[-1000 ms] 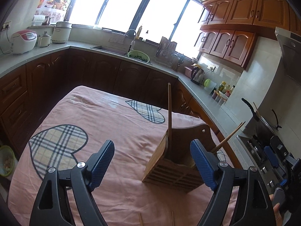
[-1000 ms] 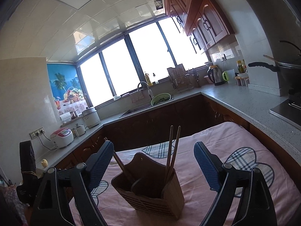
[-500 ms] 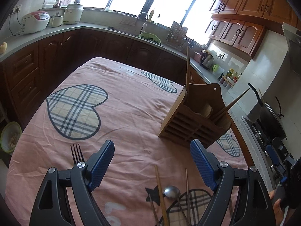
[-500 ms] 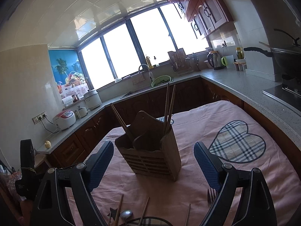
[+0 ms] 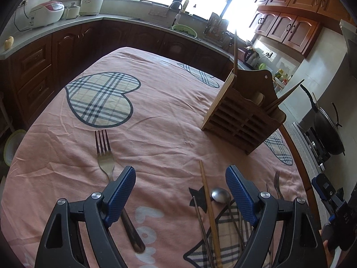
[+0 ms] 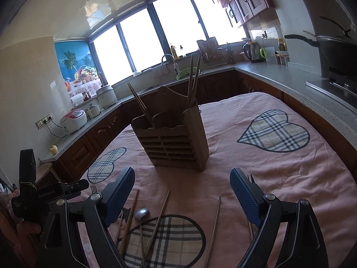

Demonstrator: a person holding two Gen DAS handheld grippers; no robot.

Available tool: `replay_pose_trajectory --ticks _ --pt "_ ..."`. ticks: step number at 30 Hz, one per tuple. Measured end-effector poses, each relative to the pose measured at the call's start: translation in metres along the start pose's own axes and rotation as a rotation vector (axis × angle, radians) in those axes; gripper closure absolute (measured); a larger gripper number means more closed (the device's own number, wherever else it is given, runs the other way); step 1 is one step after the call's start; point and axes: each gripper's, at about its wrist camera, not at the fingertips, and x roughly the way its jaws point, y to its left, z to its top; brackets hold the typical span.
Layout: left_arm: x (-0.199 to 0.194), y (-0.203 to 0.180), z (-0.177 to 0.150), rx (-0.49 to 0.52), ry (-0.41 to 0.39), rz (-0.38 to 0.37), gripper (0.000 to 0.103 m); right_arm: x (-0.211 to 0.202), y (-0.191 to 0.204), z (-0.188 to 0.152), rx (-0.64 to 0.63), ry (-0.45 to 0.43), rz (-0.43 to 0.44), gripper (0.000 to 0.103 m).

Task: Organize utensils
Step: 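Move the left tool back toward a wooden chopstick on the cloth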

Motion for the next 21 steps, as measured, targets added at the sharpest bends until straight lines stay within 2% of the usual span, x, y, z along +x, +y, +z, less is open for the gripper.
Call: replay_pose_trajectory --ticks 14,21 --pt "0.024 -0.007 -0.001 0.024 0.062 0.023 0.020 0.010 -0.008 -0.016 0.004 0.072 -0.024 0.014" --pt "0.041 -0.013 0.001 0.043 0.113 0.035 0.021 0.027 -0.006 -0.021 -0.020 0.142 -0.035 0.015"
